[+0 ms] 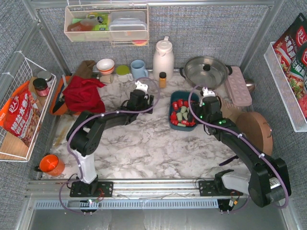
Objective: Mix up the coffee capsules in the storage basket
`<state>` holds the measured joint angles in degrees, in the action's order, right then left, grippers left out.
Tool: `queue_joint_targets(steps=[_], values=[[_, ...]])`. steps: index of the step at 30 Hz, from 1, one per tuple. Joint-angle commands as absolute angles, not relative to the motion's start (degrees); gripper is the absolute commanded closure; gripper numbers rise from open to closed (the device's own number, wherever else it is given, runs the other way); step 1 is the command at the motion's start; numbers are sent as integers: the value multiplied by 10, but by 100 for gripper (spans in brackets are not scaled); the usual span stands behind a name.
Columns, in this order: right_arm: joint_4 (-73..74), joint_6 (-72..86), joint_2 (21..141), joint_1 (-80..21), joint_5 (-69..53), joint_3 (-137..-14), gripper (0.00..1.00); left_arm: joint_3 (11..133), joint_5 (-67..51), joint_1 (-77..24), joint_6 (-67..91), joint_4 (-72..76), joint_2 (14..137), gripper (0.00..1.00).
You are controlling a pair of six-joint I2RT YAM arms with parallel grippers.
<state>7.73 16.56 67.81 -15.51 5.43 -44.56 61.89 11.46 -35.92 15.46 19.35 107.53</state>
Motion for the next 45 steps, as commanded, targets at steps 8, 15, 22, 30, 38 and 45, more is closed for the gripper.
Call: queue_joint_targets(steps=[8,15,22,30,38,45], values=[[33,181,678,-156,3,-437,26,722,148,-354,142,66,1172,23],[30,186,678,-156,-8,-435,26,754,148,-354,139,57,1202,31],[29,186,683,-156,-11,-436,26,764,153,-354,132,59,1210,43],[34,180,694,-156,-22,-442,26,732,117,-354,124,78,1170,64],[50,154,721,-174,-105,-481,28,519,7,-385,60,274,975,64],[123,126,720,-232,-163,-557,32,360,-100,-451,-55,475,850,63]])
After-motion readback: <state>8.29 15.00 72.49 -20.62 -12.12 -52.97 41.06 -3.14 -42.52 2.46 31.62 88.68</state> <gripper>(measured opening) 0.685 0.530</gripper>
